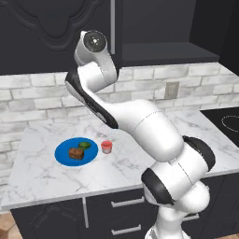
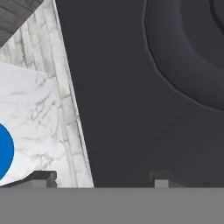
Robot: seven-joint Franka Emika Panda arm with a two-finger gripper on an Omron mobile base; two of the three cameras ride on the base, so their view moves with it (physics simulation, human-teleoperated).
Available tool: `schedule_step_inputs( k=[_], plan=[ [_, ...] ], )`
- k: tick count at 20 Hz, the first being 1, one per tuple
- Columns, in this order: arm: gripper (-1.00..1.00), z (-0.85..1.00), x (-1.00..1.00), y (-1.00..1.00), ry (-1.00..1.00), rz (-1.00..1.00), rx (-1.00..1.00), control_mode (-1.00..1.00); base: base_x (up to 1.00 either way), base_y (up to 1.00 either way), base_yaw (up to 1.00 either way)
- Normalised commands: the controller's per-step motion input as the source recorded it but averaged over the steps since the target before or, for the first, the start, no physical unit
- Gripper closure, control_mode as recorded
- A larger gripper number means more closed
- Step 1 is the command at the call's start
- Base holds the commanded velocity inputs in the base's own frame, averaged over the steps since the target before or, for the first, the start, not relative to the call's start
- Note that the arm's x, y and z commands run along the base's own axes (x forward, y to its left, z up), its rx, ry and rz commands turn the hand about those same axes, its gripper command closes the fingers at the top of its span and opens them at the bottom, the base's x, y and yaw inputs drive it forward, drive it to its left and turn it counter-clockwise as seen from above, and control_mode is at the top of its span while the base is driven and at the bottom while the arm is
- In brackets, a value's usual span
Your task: Pick the avocado and bread from the counter and place them on the plate. Then pick the jam from the cabinet and place it next to the plate. Lastly close the cabinet door.
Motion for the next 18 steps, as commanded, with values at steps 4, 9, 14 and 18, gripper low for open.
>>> schedule_step_inputs(
  k=[4,9,14,18],
  plan=[
    [-1.0,0.0,0.17,-0.4,0.0,0.37,0.0,-1.0,0.0,0.0,0.0],
    [-1.0,0.16,-0.12,-0.07,0.0,0.19,0.0,-1.0,0.0,0.0,0.0],
    [-1.0,0.27,-0.59,0.0,0.0,0.07,0.0,-1.0,0.0,0.0,0.0],
    [-1.0,0.17,-0.68,0.0,0.0,0.05,0.0,-1.0,0.0,0.0,0.0]
  ],
)
